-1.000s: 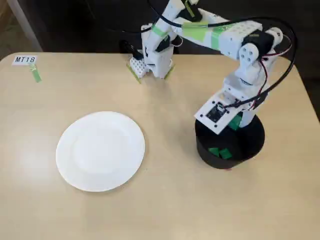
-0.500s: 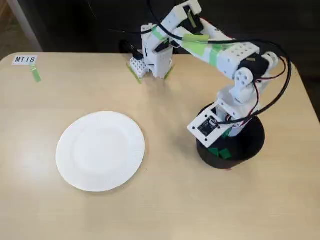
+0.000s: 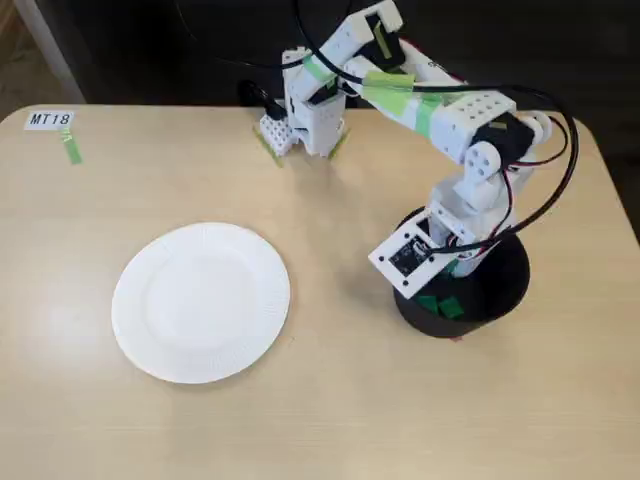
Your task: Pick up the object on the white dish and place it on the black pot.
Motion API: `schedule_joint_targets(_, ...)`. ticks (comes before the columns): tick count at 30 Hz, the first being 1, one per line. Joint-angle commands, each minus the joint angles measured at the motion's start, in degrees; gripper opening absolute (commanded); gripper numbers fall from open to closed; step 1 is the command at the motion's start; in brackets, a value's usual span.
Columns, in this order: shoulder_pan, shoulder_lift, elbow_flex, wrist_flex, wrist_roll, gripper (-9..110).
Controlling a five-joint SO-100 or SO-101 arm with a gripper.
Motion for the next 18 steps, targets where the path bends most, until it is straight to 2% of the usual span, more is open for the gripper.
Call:
schedule_joint_targets(1, -0.5, 4.6, -0.9, 0.5, -0.9, 24)
schedule_joint_targets(3, -0.5, 6.2, -0.9, 0.5, -0.8, 27)
schedule_joint_targets(5, -0.4, 7.8, -0.9, 0.4, 0.3, 23)
schedule_joint_targets(6, -0.4, 8.9, -0.9, 0.4, 1.1, 18)
schedule_joint_targets(8, 0.3, 11.9, -0.9, 0.1, 2.9, 0)
schedule_joint_targets(14, 3.1, 28.3, -0.5, -0.6, 0.6, 0)
schedule_joint_targets(18, 9.5, 42.6, -0.3, -2.1, -0.6, 0)
